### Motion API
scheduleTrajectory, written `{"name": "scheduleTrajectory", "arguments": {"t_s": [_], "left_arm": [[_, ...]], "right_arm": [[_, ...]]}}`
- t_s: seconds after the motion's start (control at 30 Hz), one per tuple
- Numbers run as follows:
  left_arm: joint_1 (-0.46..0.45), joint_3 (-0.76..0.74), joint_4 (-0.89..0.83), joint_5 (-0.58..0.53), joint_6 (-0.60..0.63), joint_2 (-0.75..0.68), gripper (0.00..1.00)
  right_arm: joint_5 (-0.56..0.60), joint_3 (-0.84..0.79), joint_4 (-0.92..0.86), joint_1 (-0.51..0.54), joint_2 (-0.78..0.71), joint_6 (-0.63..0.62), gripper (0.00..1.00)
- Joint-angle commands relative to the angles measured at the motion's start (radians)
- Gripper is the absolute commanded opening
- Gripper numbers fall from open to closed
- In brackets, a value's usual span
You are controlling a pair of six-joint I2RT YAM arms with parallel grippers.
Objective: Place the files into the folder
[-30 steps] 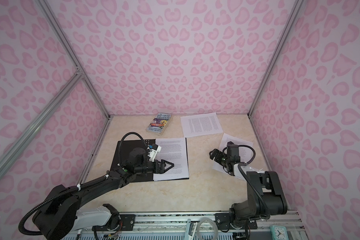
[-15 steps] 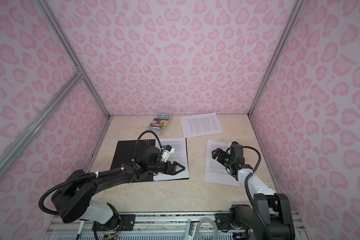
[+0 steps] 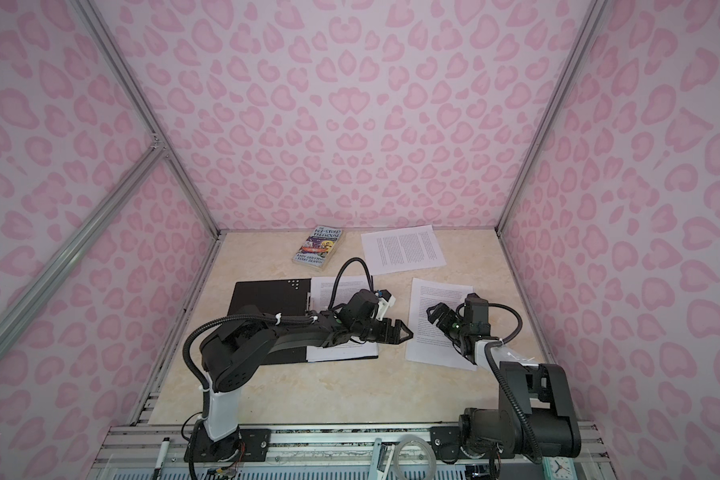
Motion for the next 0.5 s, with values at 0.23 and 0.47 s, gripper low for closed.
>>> {"name": "scheduleTrajectory", "arguments": {"t_s": [0.23, 0.47], "left_arm": [[0.0, 0.164, -0.015, -0.017, -0.046, 0.164, 0.9], [0.006, 0.201, 0.061, 0.046, -0.135, 0.22, 0.87]], "right_arm": [[-0.013, -0.028, -0.047, 0.0, -0.036, 0.015, 0.97], [-0.036, -0.039, -0.003, 0.007, -0.005, 0.032, 0.97]]}}
